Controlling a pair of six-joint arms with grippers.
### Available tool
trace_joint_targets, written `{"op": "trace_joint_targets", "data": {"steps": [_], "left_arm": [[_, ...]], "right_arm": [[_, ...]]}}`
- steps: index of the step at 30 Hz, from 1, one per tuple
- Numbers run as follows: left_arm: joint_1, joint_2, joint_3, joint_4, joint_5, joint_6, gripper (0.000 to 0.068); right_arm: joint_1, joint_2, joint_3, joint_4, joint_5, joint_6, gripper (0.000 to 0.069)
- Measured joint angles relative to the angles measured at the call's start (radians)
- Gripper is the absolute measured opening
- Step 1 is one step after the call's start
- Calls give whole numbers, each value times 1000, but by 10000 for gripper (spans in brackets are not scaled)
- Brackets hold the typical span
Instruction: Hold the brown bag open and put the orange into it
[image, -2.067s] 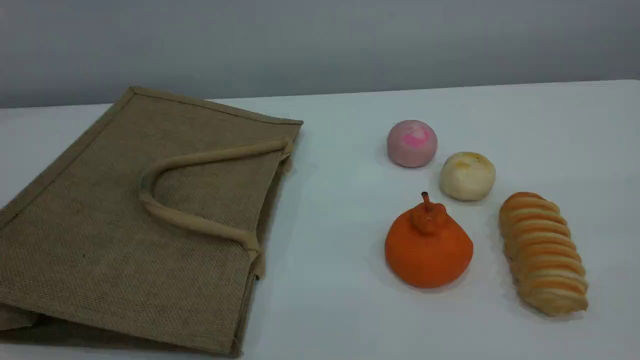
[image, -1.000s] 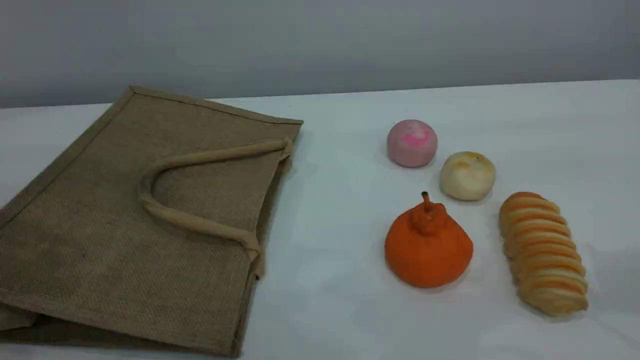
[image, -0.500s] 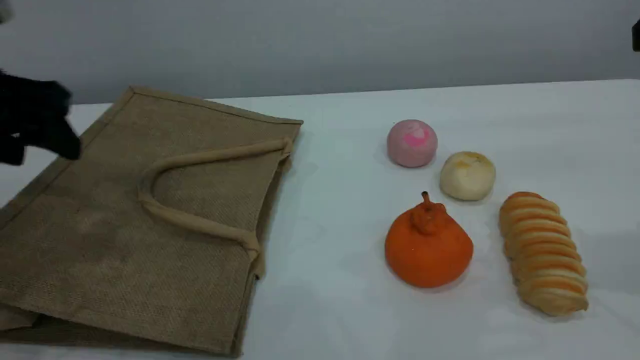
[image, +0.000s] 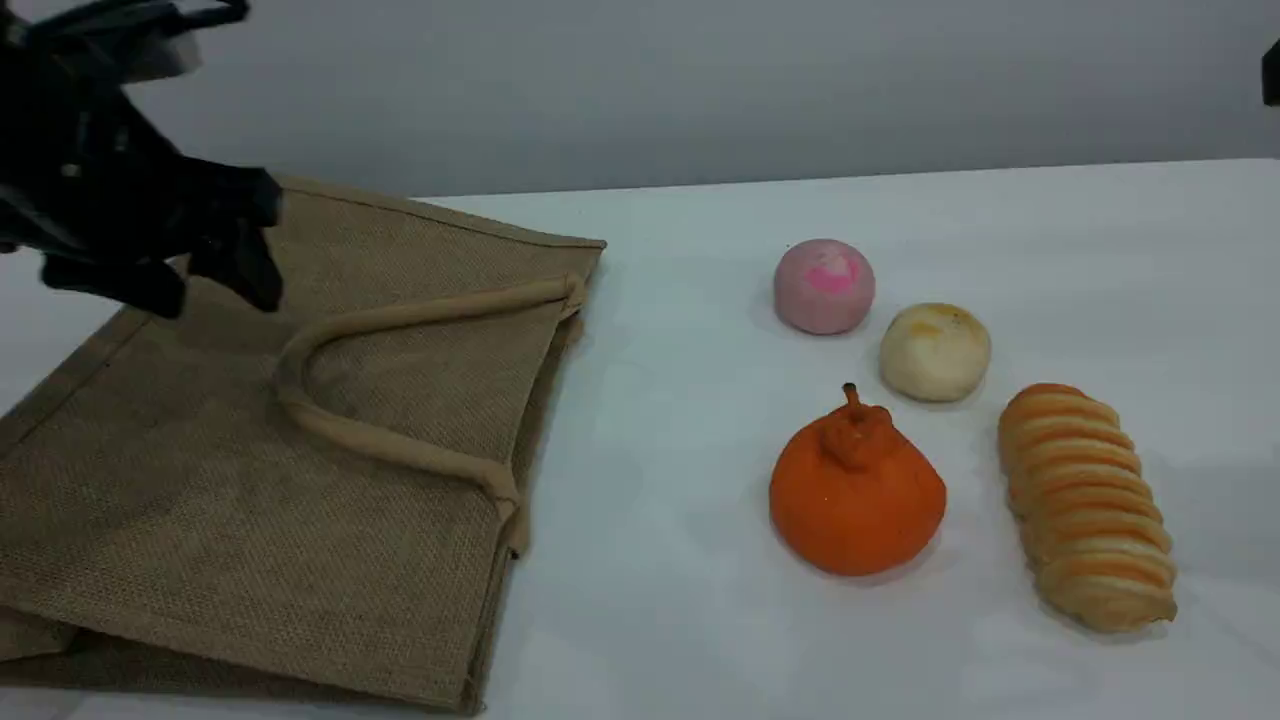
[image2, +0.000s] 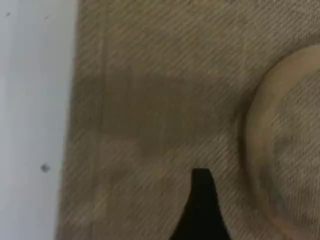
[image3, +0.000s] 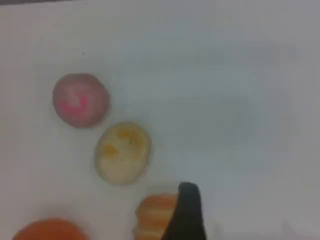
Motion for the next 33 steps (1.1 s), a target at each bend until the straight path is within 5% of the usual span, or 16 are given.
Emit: {"op": "trace_joint_targets", "data": {"steps": [17,33], "left_arm": [[-10,118,-14,0,-41,-1,505],[-32,197,-14,-1,-59,-1,500]], "right_arm": [[103,0,0,12,-43,0,545],[103,0,0,12,-36,-1,545]]}}
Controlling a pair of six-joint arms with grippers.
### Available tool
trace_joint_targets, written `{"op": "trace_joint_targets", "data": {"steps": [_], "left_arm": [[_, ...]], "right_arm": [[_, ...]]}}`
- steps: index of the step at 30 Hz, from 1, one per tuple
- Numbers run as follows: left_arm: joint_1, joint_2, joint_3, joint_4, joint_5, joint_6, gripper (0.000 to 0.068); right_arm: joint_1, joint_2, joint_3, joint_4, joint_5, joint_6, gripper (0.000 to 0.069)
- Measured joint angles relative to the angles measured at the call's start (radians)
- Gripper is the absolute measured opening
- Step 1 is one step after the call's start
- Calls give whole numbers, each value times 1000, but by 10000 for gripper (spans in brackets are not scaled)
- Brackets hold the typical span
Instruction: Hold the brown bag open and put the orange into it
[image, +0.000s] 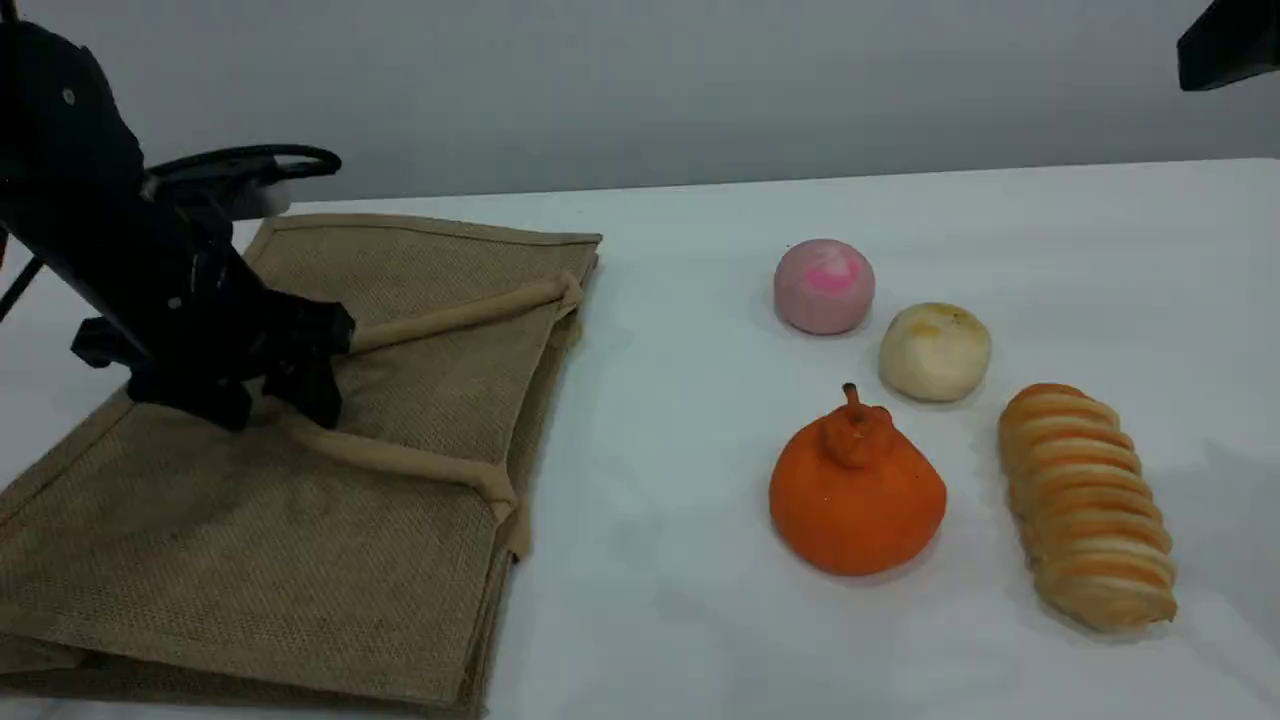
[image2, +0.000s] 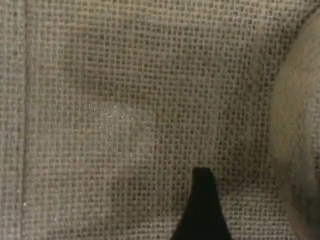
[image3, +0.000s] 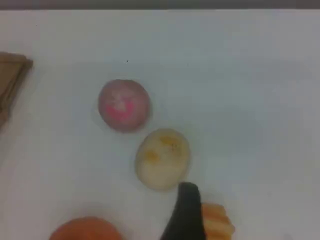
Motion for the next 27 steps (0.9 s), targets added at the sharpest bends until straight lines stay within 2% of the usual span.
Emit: {"op": "trace_joint_targets", "data": {"steps": [3,5,7,12,13,20,27], "left_arm": [[0,0,0,0,7,0,464],[0,0,0,0,12,0,411],[0,0,0,-1,14,0,340],[-3,0,0,-2,17,-2,112],[-3,-5,0,-2,22,-2,93],[-4,-103,-37,0,111,0,94],[-5,-256,-181,1,337,27,94]], "right_arm": [[0,0,0,0,0,0,545],[0,0,0,0,0,0,545],[0,0,0,0,0,1,545],[0,0,0,0,0,1,545],[0,0,0,0,0,1,545],[0,0,0,1,10,1,545],[0,0,0,10,53,2,545]]}}
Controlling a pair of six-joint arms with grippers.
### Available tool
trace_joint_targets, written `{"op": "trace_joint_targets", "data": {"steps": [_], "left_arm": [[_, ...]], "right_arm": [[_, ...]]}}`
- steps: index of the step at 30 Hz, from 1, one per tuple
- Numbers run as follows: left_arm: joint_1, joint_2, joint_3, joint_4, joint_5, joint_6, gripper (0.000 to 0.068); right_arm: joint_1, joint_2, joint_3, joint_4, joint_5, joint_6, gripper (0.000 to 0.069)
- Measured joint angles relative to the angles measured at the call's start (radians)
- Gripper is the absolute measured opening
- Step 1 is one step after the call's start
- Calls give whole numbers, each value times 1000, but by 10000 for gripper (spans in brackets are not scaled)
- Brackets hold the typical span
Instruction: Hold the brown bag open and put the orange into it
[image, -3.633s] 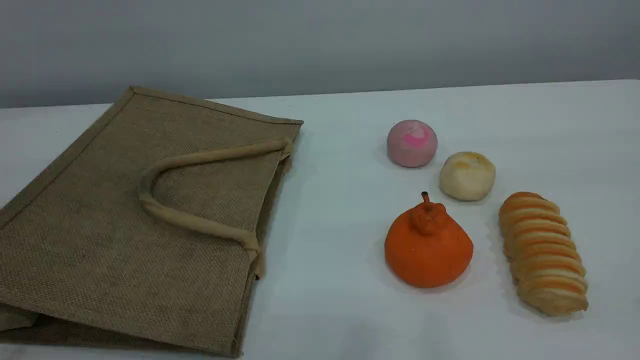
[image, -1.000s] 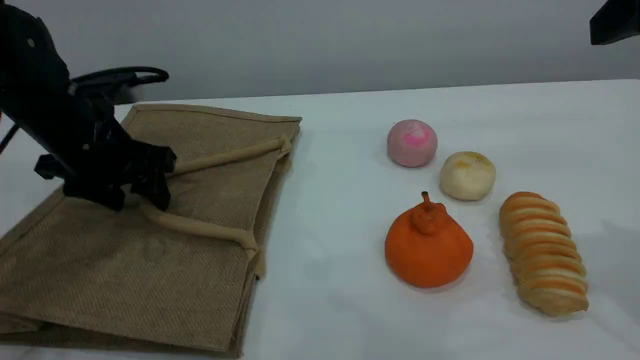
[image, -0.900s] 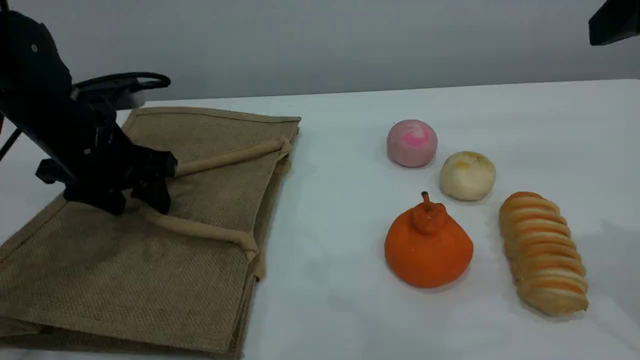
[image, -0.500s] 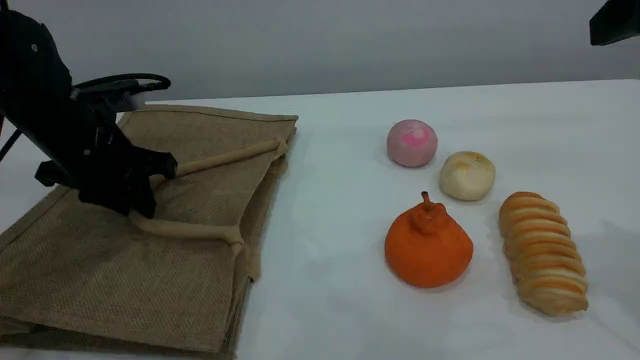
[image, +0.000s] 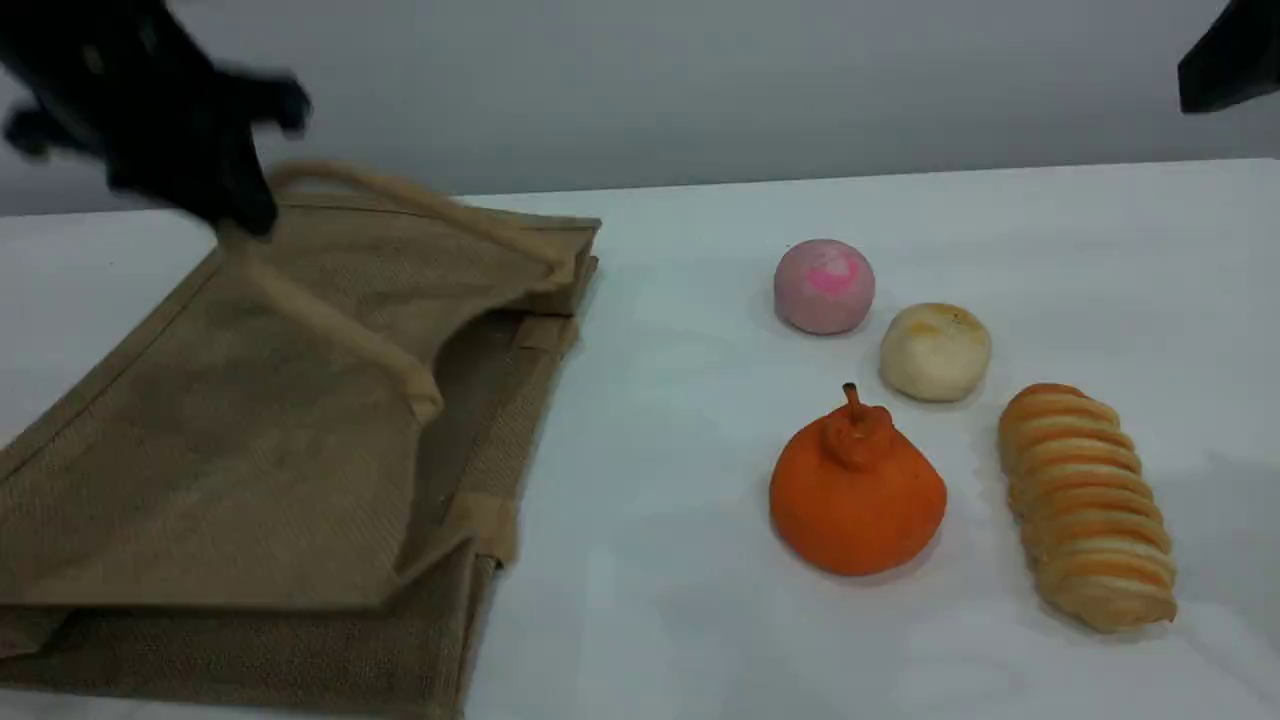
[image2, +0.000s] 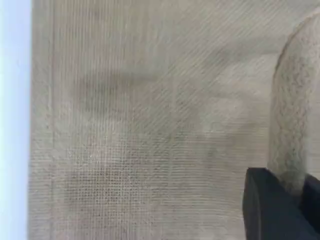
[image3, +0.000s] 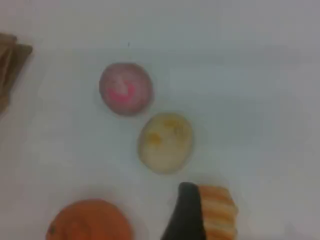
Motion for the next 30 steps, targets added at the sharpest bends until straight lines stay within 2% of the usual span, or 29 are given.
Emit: {"op": "trace_joint_targets", "data": {"steps": [6,12,15,21,30], "left_arm": [[-9,-119,-127,5,182,11,94],[-14,-209,-225,-4,328,39,94],[-32,-244,-267,-27,383,39,94],[-89,-280,-320,3,474,44,94],[-94,-320,-320,60,555,44,94]], "right_arm": [[2,0,0,22,14,0,545],[78,0,0,21,-19,-16,545],[112,0,0,21,-32,-16,545],[140,0,0,21,-50,-16,545],[140,69,0,21,-52,-17,545]]}}
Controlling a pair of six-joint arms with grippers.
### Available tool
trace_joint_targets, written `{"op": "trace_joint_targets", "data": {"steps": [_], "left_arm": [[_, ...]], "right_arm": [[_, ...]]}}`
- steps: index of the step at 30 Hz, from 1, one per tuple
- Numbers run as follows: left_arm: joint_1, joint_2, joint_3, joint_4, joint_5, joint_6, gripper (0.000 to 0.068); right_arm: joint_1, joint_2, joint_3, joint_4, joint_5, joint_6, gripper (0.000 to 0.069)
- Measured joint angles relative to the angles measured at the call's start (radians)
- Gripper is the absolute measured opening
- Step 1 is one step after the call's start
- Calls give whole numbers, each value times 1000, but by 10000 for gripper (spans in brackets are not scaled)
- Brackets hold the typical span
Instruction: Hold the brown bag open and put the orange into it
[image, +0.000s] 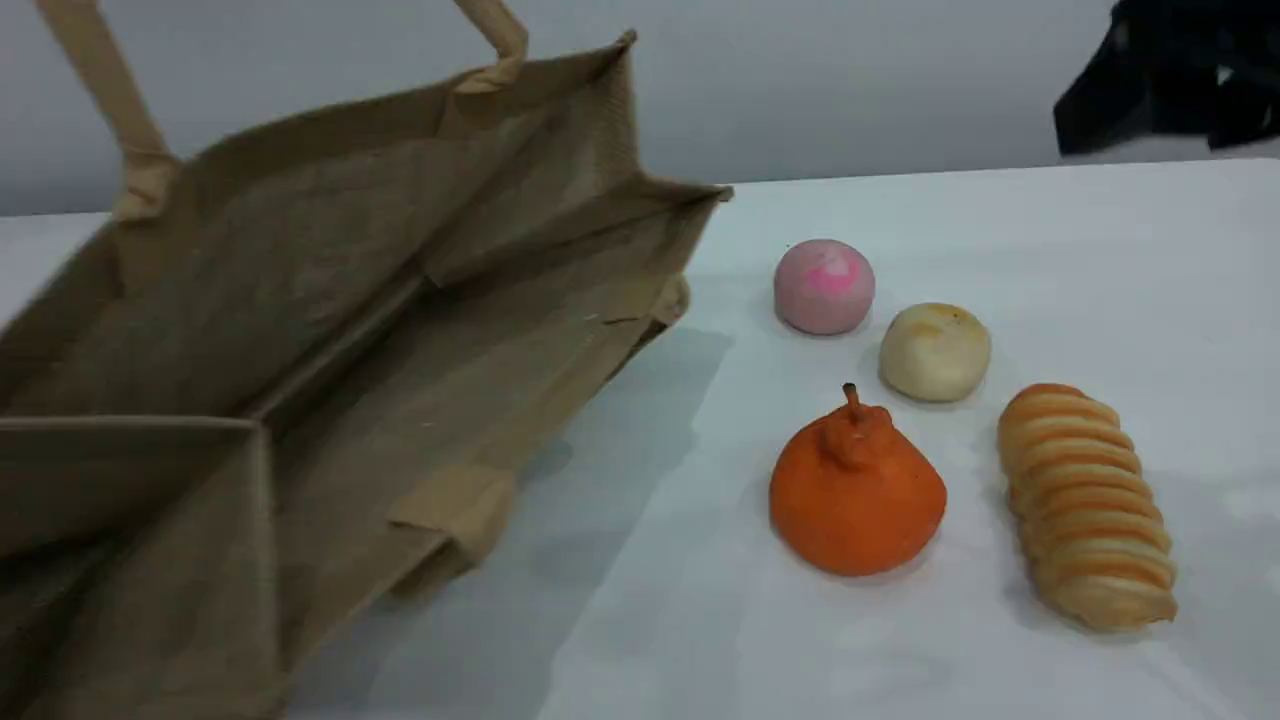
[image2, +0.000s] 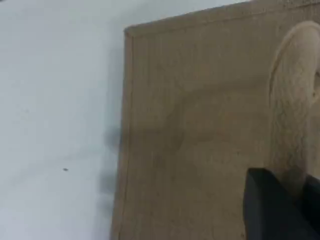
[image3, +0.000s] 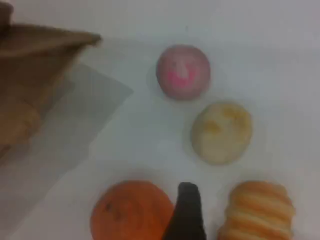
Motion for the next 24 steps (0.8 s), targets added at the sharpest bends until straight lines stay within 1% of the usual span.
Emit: {"op": "trace_joint_targets", "data": {"steps": [3,6,11,16,20,24], "left_arm": [[0,-10,-8,-4,16,0,94],[0,-11,-16,-7,20,-11,94],[1,-10,-16,-7,23,-12,94],[-24,-10,-16,-7,38,-12,94],[-35,-10,-16,-7,45,-12,94],[-35,-10,-16,-7,45,-12,94]], "right_arm": [[15,45,0,0,2,-1,545],[56,88,0,-2,-24,-6,545],[151,156,0,-2,-62,-9,545],[233,214,-1,-2,-111,-9,545],[274,242,-1,-2,-131,-9,545],[286,255,-15,-2,-160,-7,545]]}}
